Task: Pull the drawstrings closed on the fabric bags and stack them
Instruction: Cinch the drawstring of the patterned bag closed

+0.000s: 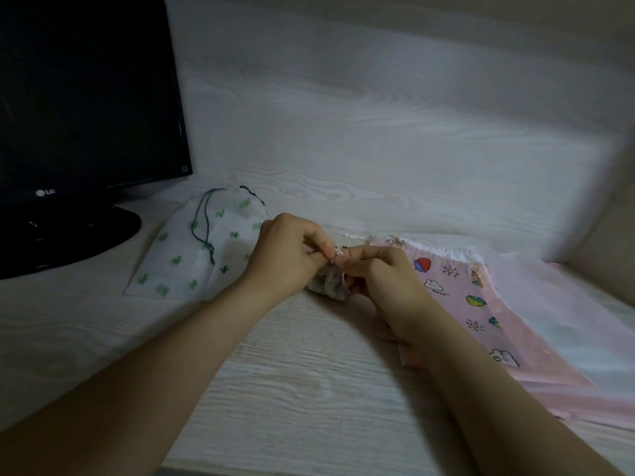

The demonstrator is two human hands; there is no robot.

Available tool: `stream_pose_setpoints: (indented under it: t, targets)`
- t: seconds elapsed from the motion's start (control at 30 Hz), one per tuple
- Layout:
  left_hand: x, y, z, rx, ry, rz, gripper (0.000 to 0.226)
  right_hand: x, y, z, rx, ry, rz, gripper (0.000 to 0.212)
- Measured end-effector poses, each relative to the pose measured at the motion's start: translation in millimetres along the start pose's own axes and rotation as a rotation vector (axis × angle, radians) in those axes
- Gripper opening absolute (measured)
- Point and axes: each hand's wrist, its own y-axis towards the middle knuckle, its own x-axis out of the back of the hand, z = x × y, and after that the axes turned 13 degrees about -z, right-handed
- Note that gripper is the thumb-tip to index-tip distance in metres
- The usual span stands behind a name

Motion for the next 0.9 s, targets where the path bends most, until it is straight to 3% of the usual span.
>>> stream_pose_setpoints:
  t: [0.3, 0.47, 0.6, 0.8, 0.9]
  targets:
    - [0, -6, -5, -0.072, 0.021, 0.132, 0.005, 1, 6, -2, -0.063, 0.077, -0.049, 0.013]
    - [-1, -2, -1, -0.192, 0.060, 0.076, 0.005, 3, 10, -5, -0.055, 0.072, -0.096, 0.016]
    - [-2, -5, -3, -0.147, 0.088, 0.040, 0.013, 3, 8, -5, -0.012, 0.057, -0.062, 0.014]
    - [0, -2, -12, 0.098, 0.142, 0.247, 0.041, -2, 2, -3, 0.073, -0.003, -0.021, 0.013]
    - [4, -2, -15, 0.115, 0.185, 0.197, 0.046, -1, 5, -3, 0.092, -0.018, -0.063, 0.012]
